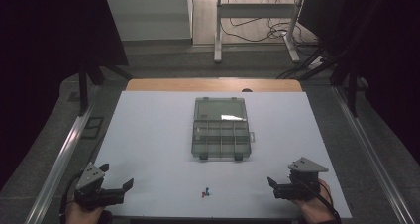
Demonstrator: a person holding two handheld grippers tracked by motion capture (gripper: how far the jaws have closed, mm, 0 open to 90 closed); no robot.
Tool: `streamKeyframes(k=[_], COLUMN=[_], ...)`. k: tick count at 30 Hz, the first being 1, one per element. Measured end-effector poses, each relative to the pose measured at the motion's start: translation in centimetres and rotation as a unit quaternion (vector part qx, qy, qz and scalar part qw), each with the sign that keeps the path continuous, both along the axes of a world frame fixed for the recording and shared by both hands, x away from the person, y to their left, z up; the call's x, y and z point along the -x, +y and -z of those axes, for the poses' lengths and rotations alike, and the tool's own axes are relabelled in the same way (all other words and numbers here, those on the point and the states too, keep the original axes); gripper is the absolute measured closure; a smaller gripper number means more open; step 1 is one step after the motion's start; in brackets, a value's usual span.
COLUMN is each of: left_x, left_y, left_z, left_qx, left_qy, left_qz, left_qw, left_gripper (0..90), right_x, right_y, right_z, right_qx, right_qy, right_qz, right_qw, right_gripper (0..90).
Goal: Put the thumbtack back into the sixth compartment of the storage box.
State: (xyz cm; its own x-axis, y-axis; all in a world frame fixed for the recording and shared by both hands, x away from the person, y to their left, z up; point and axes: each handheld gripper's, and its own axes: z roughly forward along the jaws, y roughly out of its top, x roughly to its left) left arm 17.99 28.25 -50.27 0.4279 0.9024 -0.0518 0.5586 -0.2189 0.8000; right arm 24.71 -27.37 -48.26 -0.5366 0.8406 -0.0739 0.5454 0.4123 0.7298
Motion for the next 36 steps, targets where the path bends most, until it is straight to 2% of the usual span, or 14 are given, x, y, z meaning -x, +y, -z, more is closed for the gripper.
streamKeyframes(k=[12,21,29,31,36], left_x=[-0.2,-0.3,-0.3,-0.3,-0.3], left_y=[-0.2,0.0,0.1,0.0,0.0], left_z=[0.0,0.1,0.0,0.0,0.0], left_qx=[-0.008,0.003,0.008,0.007,0.007], left_qy=[0.005,0.006,0.005,0.005,0.005], left_qz=[0.010,0.006,0.006,0.006,0.006], left_qw=[0.9999,1.0000,0.9999,0.9999,0.9999], left_gripper=[2.0,2.0,2.2,2.2,2.4], right_x=[-0.2,-0.2,-0.4,-0.6,-0.8], right_y=[0.4,0.4,1.1,1.4,1.8], right_z=[0.2,0.2,0.1,-0.2,-0.3], right_qx=[0.012,0.014,0.016,0.009,0.004], right_qy=[0.016,0.022,0.027,0.028,0.029], right_qz=[-0.013,-0.015,-0.042,-0.053,-0.060], right_qw=[0.9997,0.9995,0.9986,0.9981,0.9977], right_gripper=[0.0,0.0,0.0,0.0,0.0])
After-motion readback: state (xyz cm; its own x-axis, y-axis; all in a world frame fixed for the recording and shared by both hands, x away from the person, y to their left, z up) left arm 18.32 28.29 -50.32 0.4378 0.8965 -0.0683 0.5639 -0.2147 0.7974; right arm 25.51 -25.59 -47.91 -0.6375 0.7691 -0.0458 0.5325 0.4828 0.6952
